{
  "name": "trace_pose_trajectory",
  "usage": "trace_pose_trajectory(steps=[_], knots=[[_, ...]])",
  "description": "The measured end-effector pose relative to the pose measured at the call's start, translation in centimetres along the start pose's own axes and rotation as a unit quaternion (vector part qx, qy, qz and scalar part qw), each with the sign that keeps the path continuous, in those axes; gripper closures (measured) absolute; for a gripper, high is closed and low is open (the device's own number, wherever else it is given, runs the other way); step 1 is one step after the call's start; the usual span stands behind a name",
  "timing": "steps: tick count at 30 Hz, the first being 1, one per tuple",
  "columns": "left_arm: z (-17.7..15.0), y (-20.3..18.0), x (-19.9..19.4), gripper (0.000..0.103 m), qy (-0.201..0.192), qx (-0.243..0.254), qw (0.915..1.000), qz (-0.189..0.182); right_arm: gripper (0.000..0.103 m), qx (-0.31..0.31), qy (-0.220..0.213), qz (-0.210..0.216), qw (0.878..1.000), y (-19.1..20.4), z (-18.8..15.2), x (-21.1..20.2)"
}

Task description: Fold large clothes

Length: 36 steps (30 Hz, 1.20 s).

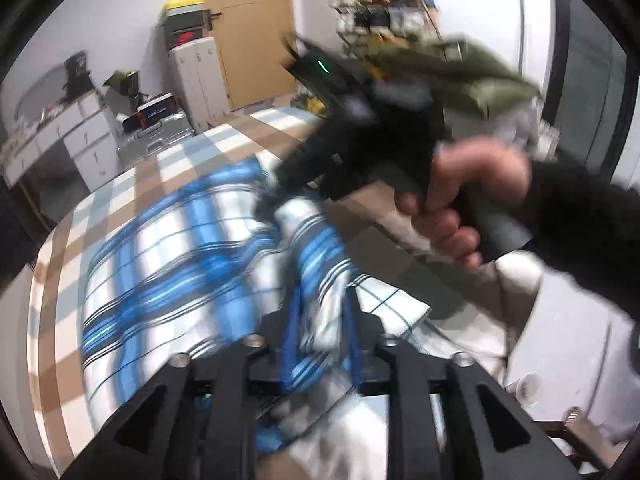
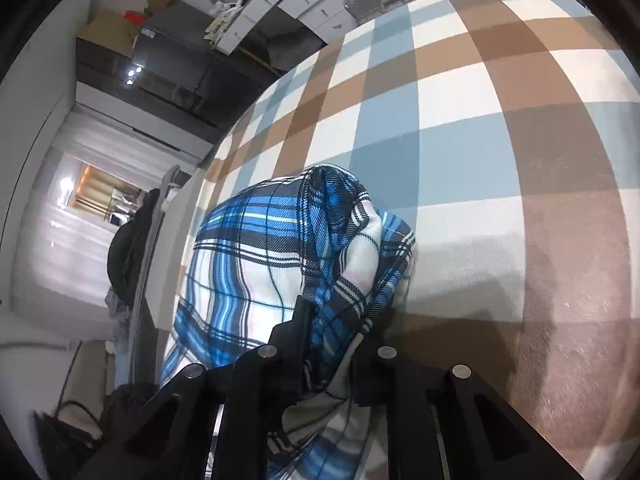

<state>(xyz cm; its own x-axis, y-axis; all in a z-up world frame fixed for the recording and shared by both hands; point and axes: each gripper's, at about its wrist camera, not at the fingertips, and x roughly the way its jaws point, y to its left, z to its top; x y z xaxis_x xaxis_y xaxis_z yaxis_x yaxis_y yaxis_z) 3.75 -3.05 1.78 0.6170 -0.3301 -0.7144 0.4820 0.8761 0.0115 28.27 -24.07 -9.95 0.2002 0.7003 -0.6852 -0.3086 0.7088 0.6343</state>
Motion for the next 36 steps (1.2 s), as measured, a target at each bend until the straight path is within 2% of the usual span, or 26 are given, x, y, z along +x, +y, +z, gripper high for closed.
trace_pose_trajectory(steps=[2, 3, 7, 11, 14, 17, 21, 25, 26, 28, 30, 33, 35, 36], knots=[[-0.1, 1.7, -1.5, 0.037, -0.016, -0.026, 0.9985, 0.046, 0.083, -0.017, -0.005, -0.017, 1.0, 0.4, -0.2, 0.3], [-0.1, 2.6, -1.9, 0.036, -0.017, -0.038, 0.9963, 0.075, 0.083, -0.022, -0.008, -0.022, 0.999, 0.6, -0.2, 1.3], [-1.5, 5.5, -0.6, 0.036, 0.014, -0.09, 0.9897, 0.111, 0.08, -0.063, -0.027, -0.088, 0.994, 2.6, -1.4, 0.0], [-3.4, 6.5, 1.9, 0.036, 0.034, -0.123, 0.982, 0.139, 0.08, -0.138, -0.063, -0.157, 0.976, 6.6, -3.6, -2.3], [-5.2, 6.6, 3.5, 0.036, 0.053, -0.142, 0.9802, 0.128, 0.079, -0.178, -0.073, -0.193, 0.962, 9.7, -5.4, -3.2], [-5.4, 5.7, 3.2, 0.036, 0.041, -0.129, 0.9819, 0.132, 0.08, -0.174, -0.079, -0.222, 0.956, 10.3, -6.1, -4.0], [-5.6, 5.8, 3.4, 0.036, 0.037, -0.134, 0.9834, 0.117, 0.08, -0.169, -0.1, -0.261, 0.945, 10.3, -5.9, -5.1], [-5.7, 6.3, 4.2, 0.036, 0.032, -0.126, 0.9851, 0.113, 0.08, -0.151, -0.152, -0.24, 0.947, 11.7, -6.0, -8.0], [-5.8, 6.4, 4.3, 0.036, 0.03, -0.129, 0.9851, 0.11, 0.079, -0.157, -0.157, -0.216, 0.951, 12.5, -6.3, -8.4], [-5.8, 7.0, 4.8, 0.036, 0.029, -0.135, 0.9854, 0.1, 0.079, -0.171, -0.138, -0.176, 0.959, 13.8, -7.2, -7.7], [-5.8, 7.5, 4.8, 0.036, 0.029, -0.139, 0.9861, 0.087, 0.074, -0.17, -0.096, -0.158, 0.968, 14.2, -8.2, -5.3], [-5.9, 8.0, 3.9, 0.036, 0.026, -0.15, 0.9858, 0.07, 0.074, -0.154, -0.049, -0.185, 0.969, 13.0, -9.6, -2.0], [-6.2, 8.3, 2.7, 0.036, 0.015, -0.161, 0.985, 0.061, 0.073, -0.145, -0.047, -0.2, 0.968, 12.3, -10.5, -1.6], [-6.4, 8.5, 2.4, 0.036, 0.012, -0.164, 0.9845, 0.061, 0.069, -0.137, -0.052, -0.195, 0.97, 12.0, -11.0, -1.8]])
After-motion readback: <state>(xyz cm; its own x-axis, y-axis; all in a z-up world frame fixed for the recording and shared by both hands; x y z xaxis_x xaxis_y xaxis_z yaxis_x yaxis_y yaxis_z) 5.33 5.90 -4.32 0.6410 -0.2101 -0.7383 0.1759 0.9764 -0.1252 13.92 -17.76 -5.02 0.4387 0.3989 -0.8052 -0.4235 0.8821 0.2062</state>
